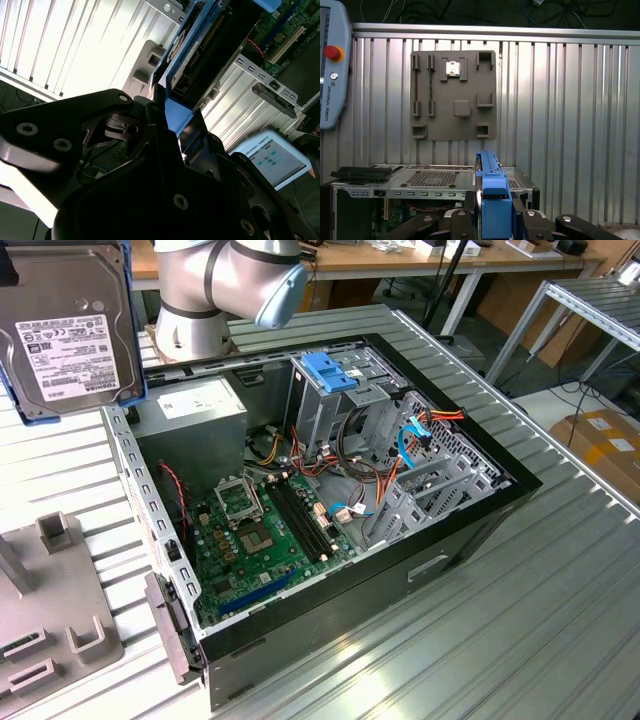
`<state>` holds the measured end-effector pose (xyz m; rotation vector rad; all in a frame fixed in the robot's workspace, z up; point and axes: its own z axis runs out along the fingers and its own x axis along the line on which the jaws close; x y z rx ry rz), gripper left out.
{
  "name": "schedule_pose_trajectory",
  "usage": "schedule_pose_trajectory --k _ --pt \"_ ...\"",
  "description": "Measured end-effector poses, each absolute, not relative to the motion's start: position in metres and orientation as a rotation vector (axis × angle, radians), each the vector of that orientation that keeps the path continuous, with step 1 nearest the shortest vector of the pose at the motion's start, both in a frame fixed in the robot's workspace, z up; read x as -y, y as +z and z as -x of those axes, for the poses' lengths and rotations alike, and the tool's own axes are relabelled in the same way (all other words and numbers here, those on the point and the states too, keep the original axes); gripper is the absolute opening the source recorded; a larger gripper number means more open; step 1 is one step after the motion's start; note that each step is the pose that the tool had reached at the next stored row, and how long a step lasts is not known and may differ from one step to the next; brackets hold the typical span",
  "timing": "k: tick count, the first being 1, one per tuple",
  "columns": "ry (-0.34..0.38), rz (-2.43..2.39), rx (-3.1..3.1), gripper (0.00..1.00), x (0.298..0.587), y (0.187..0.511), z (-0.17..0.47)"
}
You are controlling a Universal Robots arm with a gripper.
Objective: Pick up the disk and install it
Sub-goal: 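Insert the disk into the insertion slot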
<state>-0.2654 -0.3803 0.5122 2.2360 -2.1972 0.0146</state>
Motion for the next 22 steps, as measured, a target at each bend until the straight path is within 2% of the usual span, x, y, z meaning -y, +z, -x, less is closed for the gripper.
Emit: schedule_pose_trajectory --k 22 --pt "0.015 -2.236 2.197 0.37 0.379 0.512 0.193"
